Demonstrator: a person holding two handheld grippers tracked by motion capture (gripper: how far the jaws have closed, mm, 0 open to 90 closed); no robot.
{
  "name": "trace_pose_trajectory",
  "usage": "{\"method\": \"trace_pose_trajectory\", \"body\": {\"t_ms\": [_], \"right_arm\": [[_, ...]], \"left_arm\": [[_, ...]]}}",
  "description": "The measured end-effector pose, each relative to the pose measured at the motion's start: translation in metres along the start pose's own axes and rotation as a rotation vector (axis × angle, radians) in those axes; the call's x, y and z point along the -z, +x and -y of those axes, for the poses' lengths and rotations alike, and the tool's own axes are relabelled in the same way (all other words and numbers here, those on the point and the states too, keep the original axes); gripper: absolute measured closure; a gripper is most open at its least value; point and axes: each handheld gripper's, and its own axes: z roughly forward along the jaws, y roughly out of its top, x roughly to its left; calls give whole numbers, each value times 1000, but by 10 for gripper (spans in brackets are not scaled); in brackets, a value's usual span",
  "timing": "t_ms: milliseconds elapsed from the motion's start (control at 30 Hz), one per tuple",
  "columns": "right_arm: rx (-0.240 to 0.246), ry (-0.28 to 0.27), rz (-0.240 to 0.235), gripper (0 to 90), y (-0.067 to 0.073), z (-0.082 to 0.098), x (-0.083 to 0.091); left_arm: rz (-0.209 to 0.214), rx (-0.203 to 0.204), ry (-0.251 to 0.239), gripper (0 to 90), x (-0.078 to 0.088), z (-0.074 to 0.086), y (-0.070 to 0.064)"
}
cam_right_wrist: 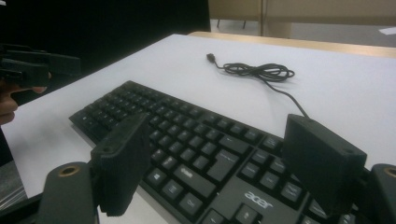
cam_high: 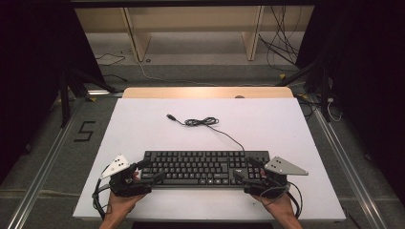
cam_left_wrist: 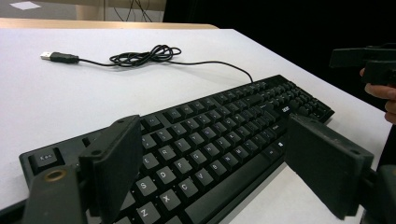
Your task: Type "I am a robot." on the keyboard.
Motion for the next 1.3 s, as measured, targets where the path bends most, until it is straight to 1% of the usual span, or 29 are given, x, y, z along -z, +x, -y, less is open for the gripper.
{"method": "trace_pose_trajectory", "body": {"t_ms": [67, 133, 167, 200, 233, 300, 333, 367, 400, 433, 467, 500, 533, 600, 667, 733, 767, 900, 933, 967, 1000, 1033, 1067, 1167, 1300], "right_arm": [[-6, 2, -12, 249, 2, -3, -5], [-9, 18, -27, 248, 4, -6, -11], [-13, 27, -39, 249, 6, -7, -15], [-17, 35, -52, 253, 7, -9, -20], [-19, 42, -59, 255, 9, -11, -24], [-5, 58, -79, 261, 14, -16, -34], [-5, 58, -79, 261, 14, -16, -34], [11, 80, -90, 266, 19, -21, -44], [11, 80, -90, 266, 19, -21, -44], [25, 100, -100, 277, 22, -25, -54], [31, 108, -103, 283, 24, -26, -59], [31, 108, -103, 283, 24, -26, -59], [37, 118, -112, 291, 25, -27, -64], [50, 141, -118, 304, 27, -29, -72], [54, 156, -129, 318, 29, -30, -80], [59, 171, -127, 323, 31, -31, -87], [66, 178, -134, 336, 32, -32, -92], [75, 204, -142, 357, 33, -33, -101], [75, 204, -142, 357, 33, -33, -101], [76, 214, -141, 367, 33, -33, -104], [77, 219, -143, 377, 33, -33, -105], [77, 219, -143, 377, 33, -33, -105], [83, 227, -143, 384, 33, -33, -108], [86, 235, -144, 400, 34, -33, -112], [94, 249, -149, 430, 36, -33, -117]], "left_arm": [[-4, 1, 2, 189, 0, 0, 1], [-10, 9, 2, 195, 1, 0, 2], [-19, 18, 7, 197, 2, 0, 4], [-19, 18, 7, 202, 2, 0, 4], [-30, 24, 14, 208, 2, 0, 5], [-37, 29, 16, 227, 2, 0, 6], [-43, 34, 22, 227, 3, 0, 7], [-48, 42, 28, 255, 3, 0, 9], [-54, 50, 33, 255, 3, 0, 10], [-68, 54, 42, 291, 3, 0, 12], [-78, 59, 54, 308, 4, 1, 13], [-82, 67, 58, 308, 4, 1, 15], [-90, 71, 64, 325, 5, 1, 16], [-101, 81, 72, 369, 6, 1, 19], [-113, 92, 84, 412, 8, 1, 21], [-122, 103, 93, 453, 8, 2, 24], [-127, 108, 100, 498, 9, 2, 25], [-155, 105, 132, 572, 9, 3, 27], [-159, 107, 140, 572, 9, 4, 27], [-156, 106, 147, 613, 9, 4, 28], [-155, 105, 153, 635, 9, 4, 28], [-158, 105, 160, 635, 8, 5, 27], [-163, 98, 169, 671, 8, 5, 28], [-167, 90, 194, 738, 7, 6, 27], [-173, 83, 219, 794, 5, 6, 27]]}}
